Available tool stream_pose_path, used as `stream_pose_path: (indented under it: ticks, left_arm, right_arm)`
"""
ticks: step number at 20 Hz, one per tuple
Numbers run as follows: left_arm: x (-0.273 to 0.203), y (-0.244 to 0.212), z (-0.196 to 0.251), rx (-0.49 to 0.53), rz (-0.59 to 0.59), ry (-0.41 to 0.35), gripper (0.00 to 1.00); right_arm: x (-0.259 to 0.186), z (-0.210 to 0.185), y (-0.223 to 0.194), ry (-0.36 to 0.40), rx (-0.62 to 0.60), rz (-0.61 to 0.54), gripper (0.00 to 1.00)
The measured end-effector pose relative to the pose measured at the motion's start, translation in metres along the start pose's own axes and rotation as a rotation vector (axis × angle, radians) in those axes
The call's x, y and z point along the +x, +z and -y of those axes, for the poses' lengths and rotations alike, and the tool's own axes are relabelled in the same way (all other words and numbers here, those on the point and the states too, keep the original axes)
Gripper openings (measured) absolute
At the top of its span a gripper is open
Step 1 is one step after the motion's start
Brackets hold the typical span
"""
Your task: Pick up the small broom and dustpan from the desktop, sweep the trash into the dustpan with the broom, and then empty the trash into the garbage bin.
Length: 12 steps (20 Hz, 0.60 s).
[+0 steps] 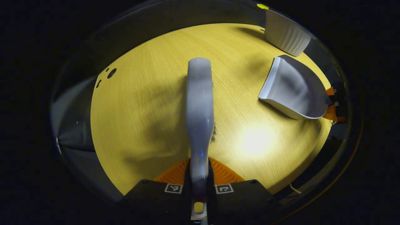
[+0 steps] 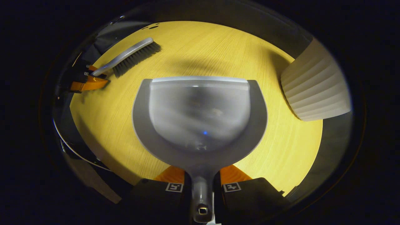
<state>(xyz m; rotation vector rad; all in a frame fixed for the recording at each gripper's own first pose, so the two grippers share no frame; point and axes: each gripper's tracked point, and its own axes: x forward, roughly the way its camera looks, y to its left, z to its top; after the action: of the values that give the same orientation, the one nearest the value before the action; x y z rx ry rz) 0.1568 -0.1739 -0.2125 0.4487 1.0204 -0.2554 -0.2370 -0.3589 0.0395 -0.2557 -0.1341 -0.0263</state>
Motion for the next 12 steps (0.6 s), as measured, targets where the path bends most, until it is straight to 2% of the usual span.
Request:
stream_pose_path:
  ticks: [4, 6, 10, 12]
  left_arm:
    - [-0.003, 0.004, -0.005, 0.031, 0.007, 0.017, 0.28]
    - [-0.004, 0.005, -0.005, 0.040, 0.006, 0.024, 0.27]
    - [-0.009, 0.009, -0.007, 0.057, 0.022, 0.040, 0.52]
    - [-0.013, 0.013, -0.007, 0.066, 0.051, 0.039, 0.61]
  right_arm:
    - [0.000, -0.002, -0.002, 0.012, 0.010, -0.002, 0.34]
    - [0.002, -0.001, -0.004, 0.011, 0.013, -0.007, 0.35]
    - [-0.003, -0.008, -0.001, 0.048, 0.041, 0.011, 0.45]
    - [-0.010, -0.009, 0.003, 0.068, 0.065, 0.033, 0.78]
